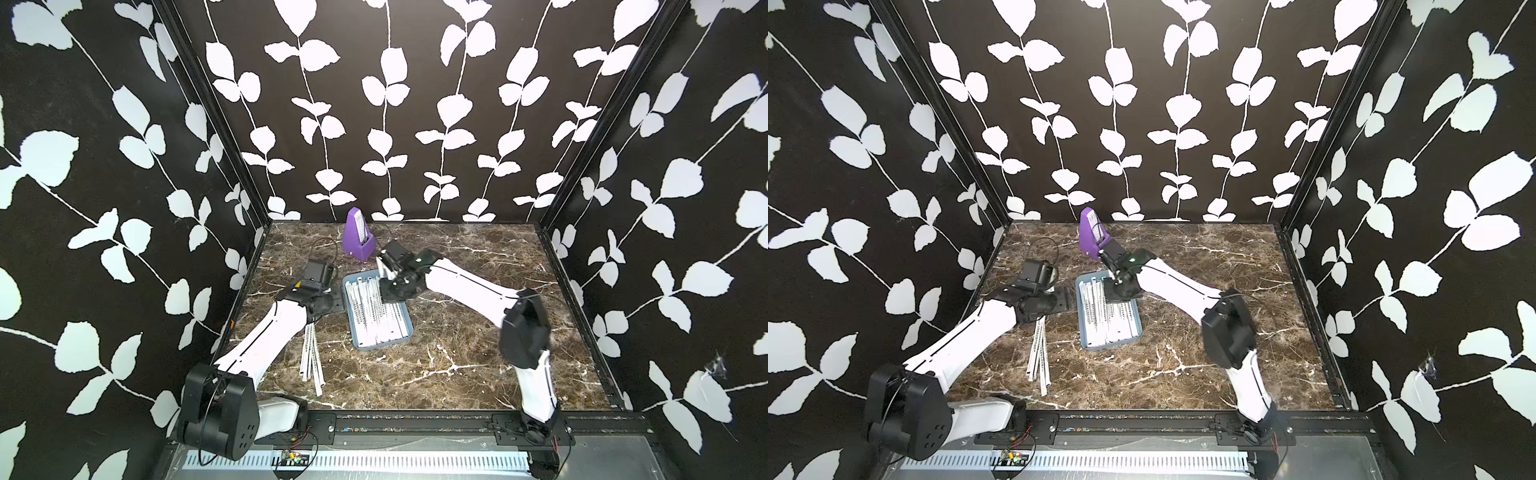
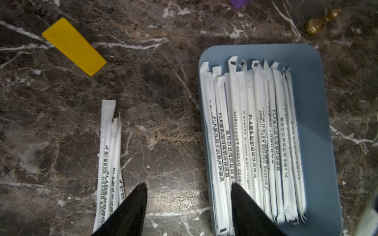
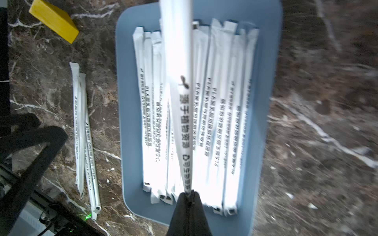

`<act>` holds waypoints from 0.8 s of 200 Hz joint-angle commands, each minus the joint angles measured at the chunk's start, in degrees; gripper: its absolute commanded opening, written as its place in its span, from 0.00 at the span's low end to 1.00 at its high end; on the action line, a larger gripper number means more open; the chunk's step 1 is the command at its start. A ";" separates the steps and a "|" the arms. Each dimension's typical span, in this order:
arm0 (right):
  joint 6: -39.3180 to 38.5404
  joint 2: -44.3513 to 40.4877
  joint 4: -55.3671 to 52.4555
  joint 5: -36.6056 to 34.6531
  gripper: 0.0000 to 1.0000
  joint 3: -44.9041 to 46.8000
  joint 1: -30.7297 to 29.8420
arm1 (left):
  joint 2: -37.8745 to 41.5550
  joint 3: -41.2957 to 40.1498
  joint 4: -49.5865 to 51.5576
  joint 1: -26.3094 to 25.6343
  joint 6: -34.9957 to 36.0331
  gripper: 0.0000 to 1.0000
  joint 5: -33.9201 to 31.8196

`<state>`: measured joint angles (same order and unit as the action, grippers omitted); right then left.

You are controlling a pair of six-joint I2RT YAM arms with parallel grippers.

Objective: Put the straws into the storage box
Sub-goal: Place the straw in the storage box.

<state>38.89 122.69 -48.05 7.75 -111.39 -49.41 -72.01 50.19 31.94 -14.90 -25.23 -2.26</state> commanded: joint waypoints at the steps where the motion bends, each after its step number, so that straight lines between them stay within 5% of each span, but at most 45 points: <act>1: 1.54 7.37 -4.16 0.14 0.00 -7.76 -0.07 | 3.50 -1.38 1.60 1.92 1.28 0.67 2.48; 39: -1.72 14.01 -10.33 0.36 0.00 -15.68 0.63 | 4.65 -2.13 2.26 2.59 1.46 0.66 3.14; 110: -2.97 16.50 -11.75 5.63 0.03 -15.90 1.99 | 0.41 -1.64 6.43 3.64 1.54 0.59 0.07; 137: -3.35 15.03 -11.17 5.62 0.10 -15.69 1.99 | -1.07 -2.00 8.05 4.06 1.32 0.53 -1.01; 160: -3.98 13.35 -12.32 5.33 0.28 -16.82 1.94 | -1.97 -1.99 10.09 4.09 0.24 0.47 -1.96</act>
<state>35.97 138.28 -58.24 12.91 -125.14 -47.57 -73.73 48.36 38.04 -11.20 -24.40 -2.35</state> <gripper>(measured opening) 0.199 0.490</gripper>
